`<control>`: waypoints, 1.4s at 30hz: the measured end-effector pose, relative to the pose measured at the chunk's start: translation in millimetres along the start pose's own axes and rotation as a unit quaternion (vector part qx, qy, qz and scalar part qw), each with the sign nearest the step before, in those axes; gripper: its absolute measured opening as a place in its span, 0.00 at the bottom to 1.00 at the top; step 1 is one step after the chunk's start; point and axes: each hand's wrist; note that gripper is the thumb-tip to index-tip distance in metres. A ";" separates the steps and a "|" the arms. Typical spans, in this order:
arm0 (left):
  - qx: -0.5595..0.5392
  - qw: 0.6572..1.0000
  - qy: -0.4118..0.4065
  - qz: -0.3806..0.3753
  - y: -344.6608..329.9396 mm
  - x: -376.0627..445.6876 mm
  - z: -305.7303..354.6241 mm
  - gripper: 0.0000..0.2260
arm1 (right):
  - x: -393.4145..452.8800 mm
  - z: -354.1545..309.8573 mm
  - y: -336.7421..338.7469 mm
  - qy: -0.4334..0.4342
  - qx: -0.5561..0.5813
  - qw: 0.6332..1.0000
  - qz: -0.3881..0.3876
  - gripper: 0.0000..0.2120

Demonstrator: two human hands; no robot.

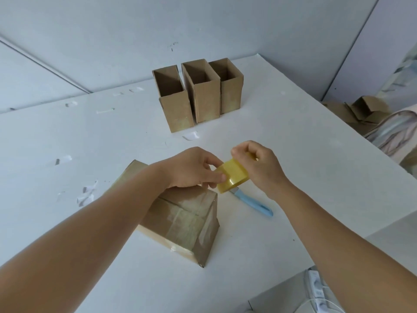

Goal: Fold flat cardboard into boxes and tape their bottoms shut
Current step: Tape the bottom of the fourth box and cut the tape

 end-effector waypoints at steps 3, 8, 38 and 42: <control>-0.010 1.000 0.011 0.007 -2.7 -1.3 0.6 0.04 | 6.0 -6.5 2.2 0.038 -0.101 0.994 -0.003 0.13; 0.003 0.999 0.031 0.036 -5.9 2.9 0.0 0.05 | 18.7 -20.1 2.3 0.203 -0.315 0.926 -0.038 0.13; -0.113 0.976 0.035 0.183 -0.9 -2.7 0.4 0.04 | -9.8 97.9 -26.8 0.020 -0.449 0.885 -0.126 0.19; -0.104 0.976 0.041 0.184 -0.4 -1.7 0.9 0.06 | -6.6 89.7 -14.9 0.005 -0.426 0.898 -0.106 0.18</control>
Point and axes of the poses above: each hand's wrist, its own x-axis towards the middle knuckle, its own y-axis out of the back of the hand, z = x × y
